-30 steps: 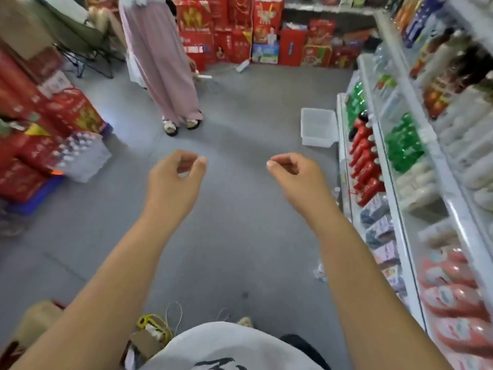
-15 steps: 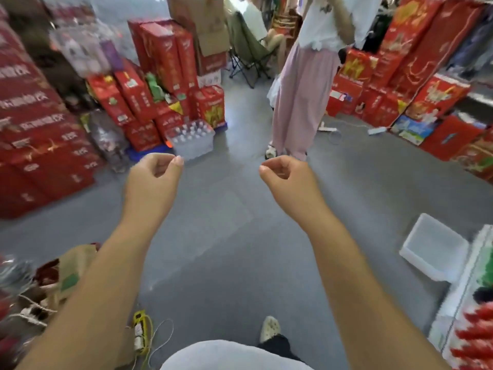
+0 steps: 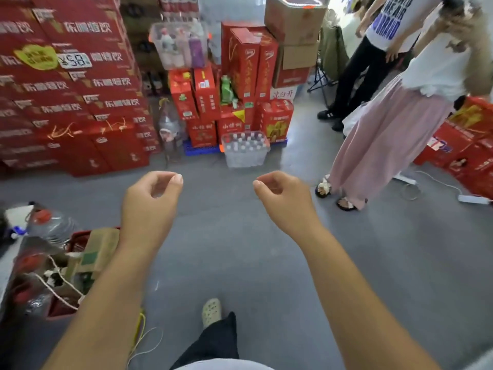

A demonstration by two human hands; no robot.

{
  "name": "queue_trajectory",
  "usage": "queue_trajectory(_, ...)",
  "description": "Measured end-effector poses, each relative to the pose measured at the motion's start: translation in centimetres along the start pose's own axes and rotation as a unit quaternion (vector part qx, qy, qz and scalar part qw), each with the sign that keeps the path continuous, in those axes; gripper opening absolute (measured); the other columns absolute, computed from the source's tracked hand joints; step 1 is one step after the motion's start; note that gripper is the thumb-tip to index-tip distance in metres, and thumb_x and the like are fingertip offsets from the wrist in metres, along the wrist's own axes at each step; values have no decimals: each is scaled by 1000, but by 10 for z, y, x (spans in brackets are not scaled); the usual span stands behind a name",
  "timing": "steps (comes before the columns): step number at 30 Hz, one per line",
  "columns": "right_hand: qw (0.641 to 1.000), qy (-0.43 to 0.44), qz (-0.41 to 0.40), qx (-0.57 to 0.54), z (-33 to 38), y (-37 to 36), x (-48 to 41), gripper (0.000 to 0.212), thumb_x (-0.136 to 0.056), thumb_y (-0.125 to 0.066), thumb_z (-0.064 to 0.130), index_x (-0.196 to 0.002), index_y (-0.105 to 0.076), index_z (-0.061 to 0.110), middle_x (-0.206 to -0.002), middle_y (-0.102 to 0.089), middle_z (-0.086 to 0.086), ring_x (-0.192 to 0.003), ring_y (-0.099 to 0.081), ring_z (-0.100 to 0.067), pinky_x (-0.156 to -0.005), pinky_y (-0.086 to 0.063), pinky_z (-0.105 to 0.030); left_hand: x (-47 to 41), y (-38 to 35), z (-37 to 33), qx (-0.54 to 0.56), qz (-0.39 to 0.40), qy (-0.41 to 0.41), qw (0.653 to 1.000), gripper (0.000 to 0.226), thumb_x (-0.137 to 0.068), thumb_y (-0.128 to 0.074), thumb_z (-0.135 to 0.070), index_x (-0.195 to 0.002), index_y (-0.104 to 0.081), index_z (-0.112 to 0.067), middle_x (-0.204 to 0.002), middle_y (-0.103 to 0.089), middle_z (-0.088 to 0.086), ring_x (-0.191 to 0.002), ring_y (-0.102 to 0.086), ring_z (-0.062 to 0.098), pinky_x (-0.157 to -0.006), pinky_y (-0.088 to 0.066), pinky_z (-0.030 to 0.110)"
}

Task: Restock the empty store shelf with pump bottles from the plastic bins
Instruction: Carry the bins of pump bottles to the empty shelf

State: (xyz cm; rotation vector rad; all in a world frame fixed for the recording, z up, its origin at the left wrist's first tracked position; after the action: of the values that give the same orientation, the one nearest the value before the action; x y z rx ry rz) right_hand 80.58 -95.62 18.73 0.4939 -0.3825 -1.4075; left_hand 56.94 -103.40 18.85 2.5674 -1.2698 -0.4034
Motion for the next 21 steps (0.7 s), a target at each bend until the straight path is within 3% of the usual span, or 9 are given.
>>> queue_trajectory(5,1000,-9,25,-14,4,-17,-71,12,-95,-66,33,-94,-74,25,-85,-71,16,-83,-66,5,-72,-48,-13,-61,-25,-6,-8,14,2,1000,9,-94,-64,-30,-92,-71,-24,-88,-71,-13,-87,-64,2,-83,-53,35)
queue_trajectory(9,999,-16,25,-31,16,-36,-137,11,-96,-66,34,-94,-73,27,-84,-70,19,-79,-63,13,-63,-42,-3,-125,-39,-12,-23,38,-9,999,7,-94,-64,-29,-91,-70,-26,-89,-71,-15,-91,-64,0,-84,-49,23)
queue_trajectory(12,998,-23,14,-55,25,-59,-190,11,-96,-66,33,-94,-74,26,-85,-71,18,-80,-63,11,-63,-42,-5,-180,-43,-11,-41,45,-17,998,8,-95,-63,-30,-93,-69,-26,-91,-70,-16,-91,-62,-3,-77,-43,12)
queue_trajectory(21,995,-31,87,-31,29,-131,-368,14,-99,-62,34,-97,-72,25,-88,-69,16,-81,-62,5,-59,-40,-7,-352,-64,27,-54,-20,49,997,17,-95,-62,-31,-96,-71,-18,-90,-71,-9,-84,-63,-2,-72,-43,14)
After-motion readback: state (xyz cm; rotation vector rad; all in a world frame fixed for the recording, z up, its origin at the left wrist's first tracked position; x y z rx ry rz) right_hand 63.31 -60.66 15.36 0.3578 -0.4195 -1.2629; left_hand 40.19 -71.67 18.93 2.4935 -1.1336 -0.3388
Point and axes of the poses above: each hand's wrist, its own x-axis away from the middle knuckle, its own y-axis out of the back of the hand, z = x × y, the point moved 4 cm from there along -x, towards the middle knuckle
